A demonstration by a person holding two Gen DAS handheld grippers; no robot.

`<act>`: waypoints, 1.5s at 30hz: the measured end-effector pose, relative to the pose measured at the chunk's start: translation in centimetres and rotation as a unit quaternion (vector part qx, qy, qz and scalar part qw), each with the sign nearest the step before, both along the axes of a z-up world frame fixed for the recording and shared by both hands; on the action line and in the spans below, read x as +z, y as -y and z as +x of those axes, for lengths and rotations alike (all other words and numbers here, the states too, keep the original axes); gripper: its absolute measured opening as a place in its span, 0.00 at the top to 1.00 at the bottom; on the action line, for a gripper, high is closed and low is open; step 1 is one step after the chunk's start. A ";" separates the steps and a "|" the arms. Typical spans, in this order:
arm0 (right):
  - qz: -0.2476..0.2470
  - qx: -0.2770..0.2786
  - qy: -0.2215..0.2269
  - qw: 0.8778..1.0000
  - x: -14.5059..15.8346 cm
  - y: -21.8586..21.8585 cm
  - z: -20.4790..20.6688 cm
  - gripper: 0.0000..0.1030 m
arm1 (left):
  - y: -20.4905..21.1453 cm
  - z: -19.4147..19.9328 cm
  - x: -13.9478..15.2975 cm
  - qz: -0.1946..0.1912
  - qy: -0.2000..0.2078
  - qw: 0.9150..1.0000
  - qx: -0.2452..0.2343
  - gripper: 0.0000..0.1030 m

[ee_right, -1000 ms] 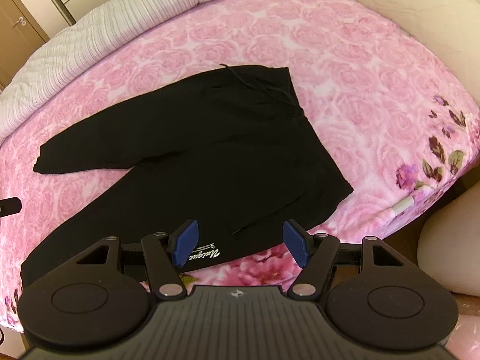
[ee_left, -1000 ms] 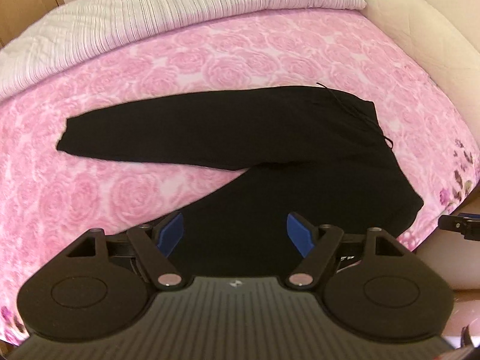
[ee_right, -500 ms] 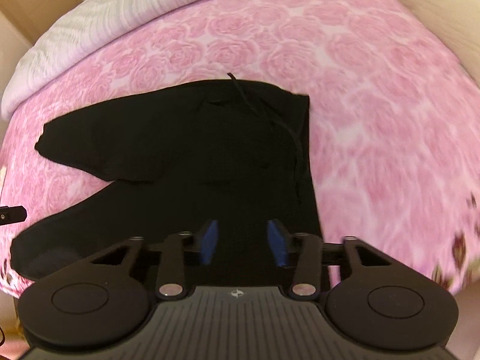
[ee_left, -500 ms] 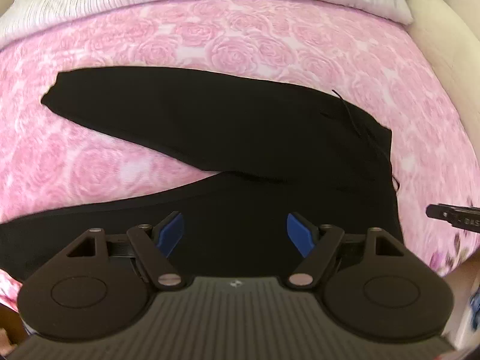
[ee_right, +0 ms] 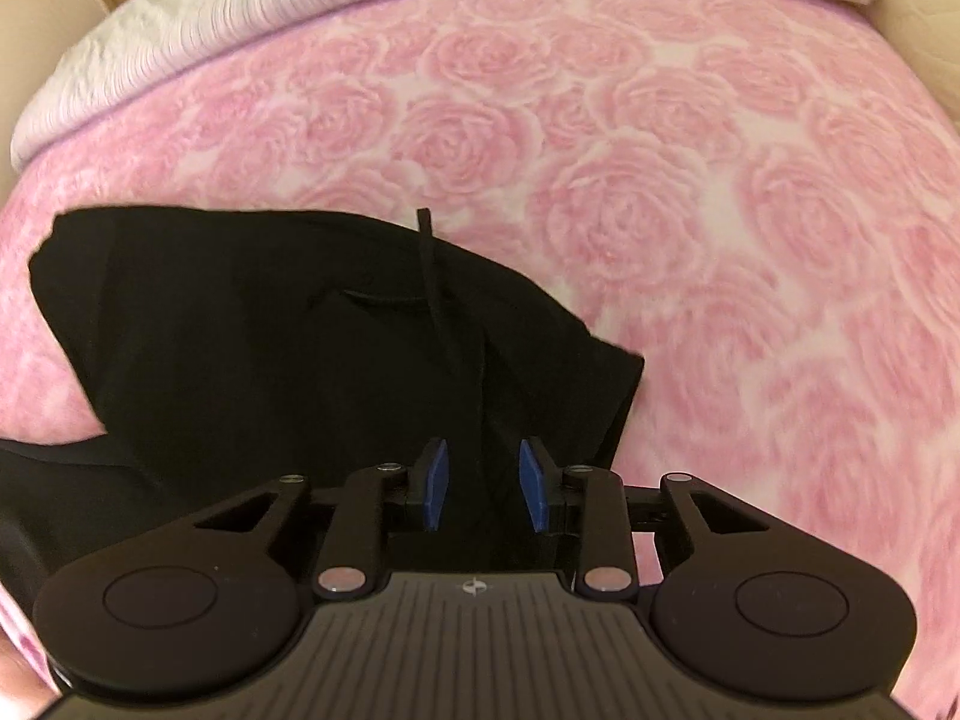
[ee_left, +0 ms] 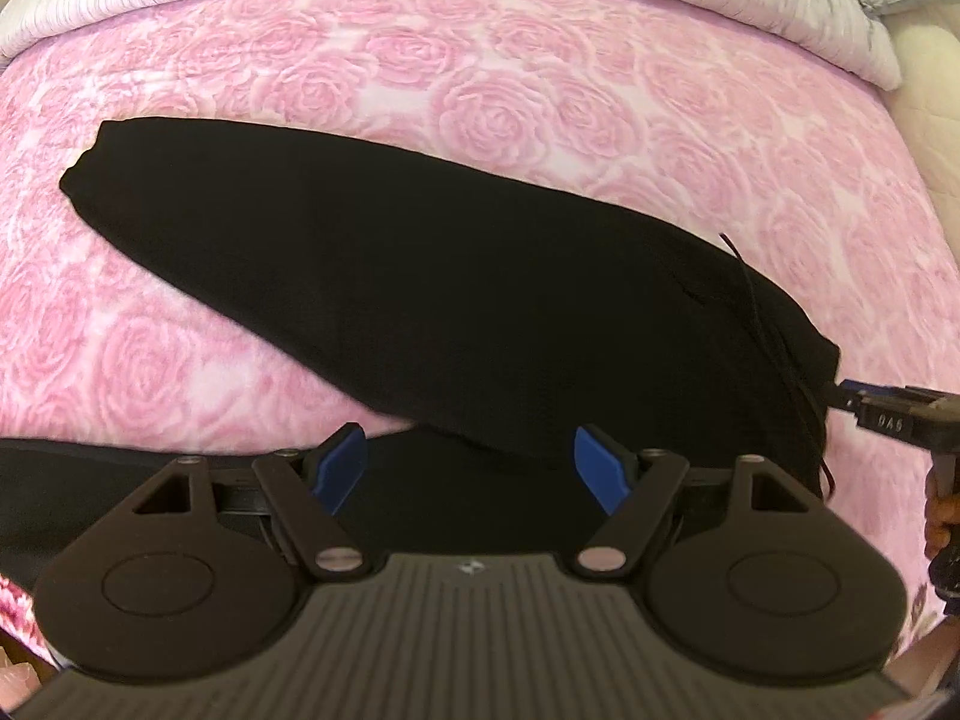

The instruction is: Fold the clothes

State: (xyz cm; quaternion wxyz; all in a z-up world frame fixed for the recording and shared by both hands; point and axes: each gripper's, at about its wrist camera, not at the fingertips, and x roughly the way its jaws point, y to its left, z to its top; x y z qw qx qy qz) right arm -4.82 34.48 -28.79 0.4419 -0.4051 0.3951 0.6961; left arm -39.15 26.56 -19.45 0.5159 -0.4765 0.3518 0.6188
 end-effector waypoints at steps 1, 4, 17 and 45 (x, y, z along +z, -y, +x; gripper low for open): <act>-0.001 0.008 0.003 1.000 -0.7 -0.6 -0.2 0.64 | -0.6 0.0 -0.4 -0.002 0.001 1.000 0.000 0.28; -0.015 0.034 0.007 0.999 -2.5 -1.8 -0.7 0.63 | -1.7 0.4 -1.6 -0.009 0.012 1.000 -0.003 0.28; 0.025 0.141 0.048 0.989 -2.4 -0.6 -1.9 0.91 | -1.7 0.2 -3.6 -0.048 0.029 0.998 0.012 0.27; -0.078 0.168 -0.088 0.979 0.4 14.7 -13.1 0.49 | 10.9 -5.6 -1.2 -0.038 0.022 0.997 0.060 0.27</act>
